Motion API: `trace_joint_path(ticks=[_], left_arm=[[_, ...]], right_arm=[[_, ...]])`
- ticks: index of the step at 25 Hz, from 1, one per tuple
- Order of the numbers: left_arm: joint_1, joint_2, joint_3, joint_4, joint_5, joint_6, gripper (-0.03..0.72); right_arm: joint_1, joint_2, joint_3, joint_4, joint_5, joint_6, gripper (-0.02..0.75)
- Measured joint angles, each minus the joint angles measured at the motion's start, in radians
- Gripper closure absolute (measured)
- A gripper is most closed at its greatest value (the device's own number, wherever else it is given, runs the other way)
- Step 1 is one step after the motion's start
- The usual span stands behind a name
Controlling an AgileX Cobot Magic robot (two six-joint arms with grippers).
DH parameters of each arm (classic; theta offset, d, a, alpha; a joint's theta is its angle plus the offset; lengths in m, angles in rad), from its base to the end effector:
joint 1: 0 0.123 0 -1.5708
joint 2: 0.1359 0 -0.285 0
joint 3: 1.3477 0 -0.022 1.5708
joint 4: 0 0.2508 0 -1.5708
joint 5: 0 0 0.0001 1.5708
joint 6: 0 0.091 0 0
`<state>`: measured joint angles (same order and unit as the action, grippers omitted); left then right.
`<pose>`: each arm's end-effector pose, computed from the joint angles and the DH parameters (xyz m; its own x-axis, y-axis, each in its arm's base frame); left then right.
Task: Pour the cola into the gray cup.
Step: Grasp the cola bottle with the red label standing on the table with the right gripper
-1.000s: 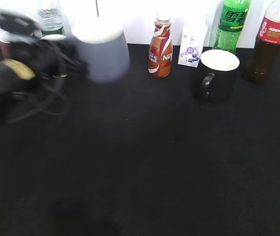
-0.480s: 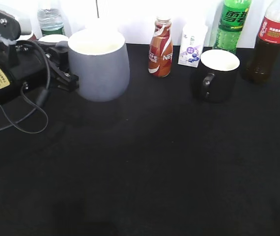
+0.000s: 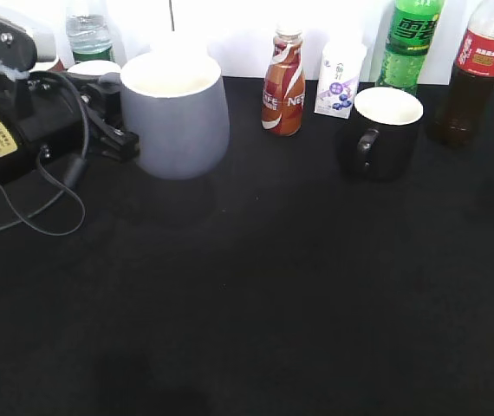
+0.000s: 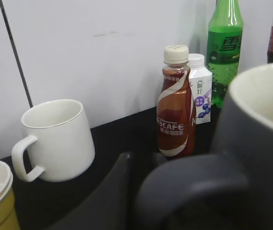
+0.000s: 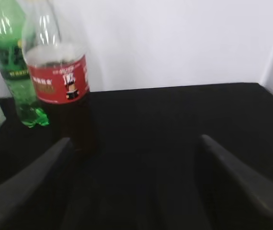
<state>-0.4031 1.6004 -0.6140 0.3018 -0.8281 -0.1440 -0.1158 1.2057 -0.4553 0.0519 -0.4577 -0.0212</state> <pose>0.2761 -0.1394 0.2130 -0.0493 0.0883 -0.9949 0.5876 0.8080 0.0426 0.2336 -0.0293 0.2448 -0.1997 0.0487 -0.9787 0.1429 0.9895 0.0201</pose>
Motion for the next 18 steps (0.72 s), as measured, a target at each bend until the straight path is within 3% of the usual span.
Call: trace_joint_path(ticks=[3, 6, 10, 13, 18], left_arm=[[0.000, 0.000, 0.000, 0.000, 0.000, 0.000, 0.610], [0.000, 0.000, 0.000, 0.000, -0.003, 0.000, 0.610], [0.000, 0.000, 0.000, 0.000, -0.030, 0.000, 0.610], [0.000, 0.000, 0.000, 0.000, -0.031, 0.000, 0.610], [0.000, 0.000, 0.000, 0.000, -0.034, 0.000, 0.610]], right_arm=[[0.000, 0.235, -0.029, -0.386, -0.208, 0.299, 0.153], [0.000, 0.411, -0.135, -0.505, -0.278, 0.340, 0.155], [0.000, 0.562, -0.260, -0.504, -0.313, 0.342, 0.164], [0.000, 0.603, -0.261, -0.428, -0.400, 0.331, 0.163], [0.000, 0.678, -0.269, -0.431, -0.495, 0.320, 0.078]])
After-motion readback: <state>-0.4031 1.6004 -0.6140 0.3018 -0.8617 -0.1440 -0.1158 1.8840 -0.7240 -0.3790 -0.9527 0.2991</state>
